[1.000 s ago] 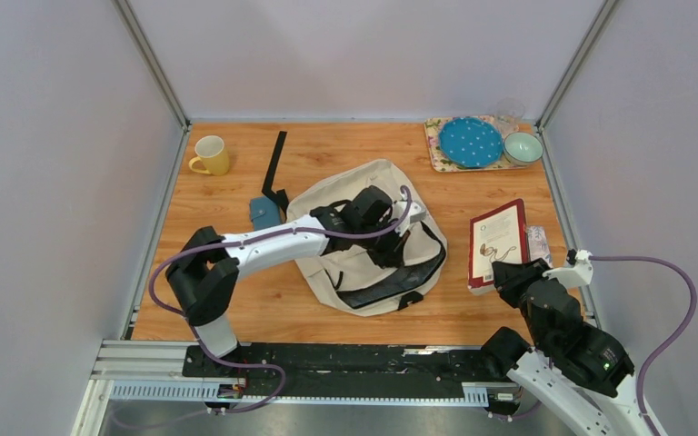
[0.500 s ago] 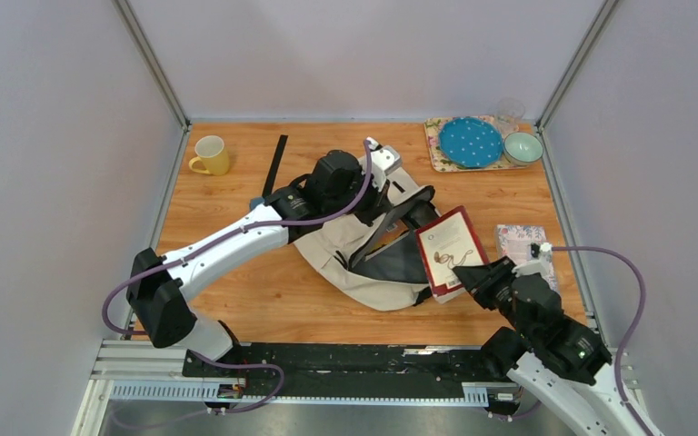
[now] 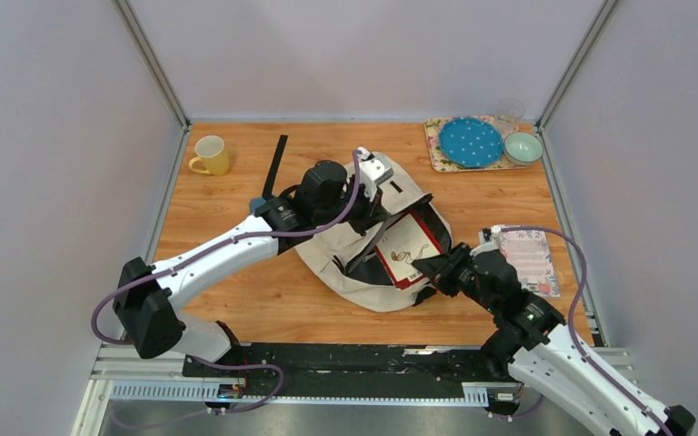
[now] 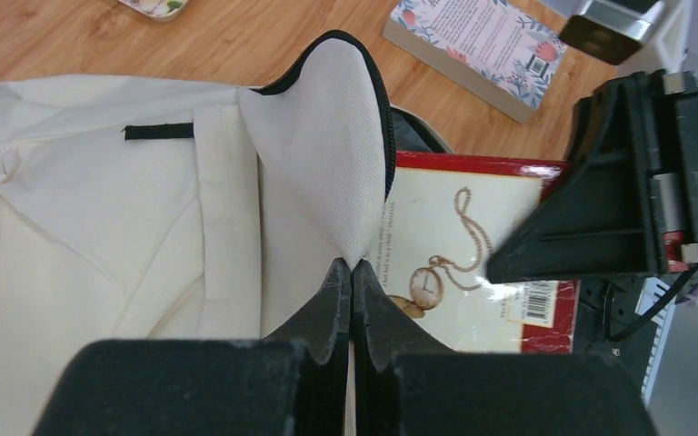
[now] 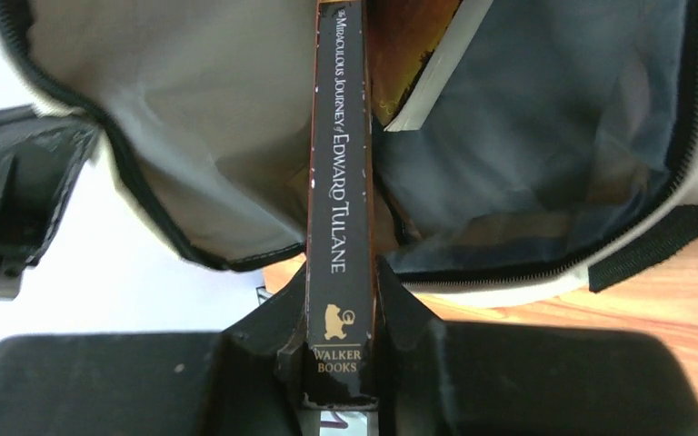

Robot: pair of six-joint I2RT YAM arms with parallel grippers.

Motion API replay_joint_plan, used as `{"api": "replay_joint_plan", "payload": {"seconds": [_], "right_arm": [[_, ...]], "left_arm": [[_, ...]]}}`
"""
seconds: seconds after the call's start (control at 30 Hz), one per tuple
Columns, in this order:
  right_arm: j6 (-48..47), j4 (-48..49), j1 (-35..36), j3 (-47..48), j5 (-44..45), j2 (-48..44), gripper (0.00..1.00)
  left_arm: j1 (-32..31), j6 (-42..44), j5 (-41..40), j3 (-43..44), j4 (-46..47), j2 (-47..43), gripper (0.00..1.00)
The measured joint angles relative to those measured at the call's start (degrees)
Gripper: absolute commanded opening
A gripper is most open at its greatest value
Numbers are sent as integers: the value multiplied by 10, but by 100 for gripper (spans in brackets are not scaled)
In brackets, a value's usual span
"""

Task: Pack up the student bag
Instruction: Place the book in the student bag.

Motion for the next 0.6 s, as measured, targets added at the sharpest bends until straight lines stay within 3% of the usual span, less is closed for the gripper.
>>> {"api": "replay_joint_plan", "payload": {"seconds": [0.2, 0.47, 0.6], "right_arm": [[9, 89, -12, -1, -39, 132, 0], [23, 292, -38, -13, -87, 295, 0], [24, 351, -39, -6, -82, 379, 4]], "left_arm": [[0, -5, 6, -42, 23, -33, 0], [0, -7, 10, -81, 42, -73, 0], [0, -12, 17, -91, 48, -79, 0]]}}
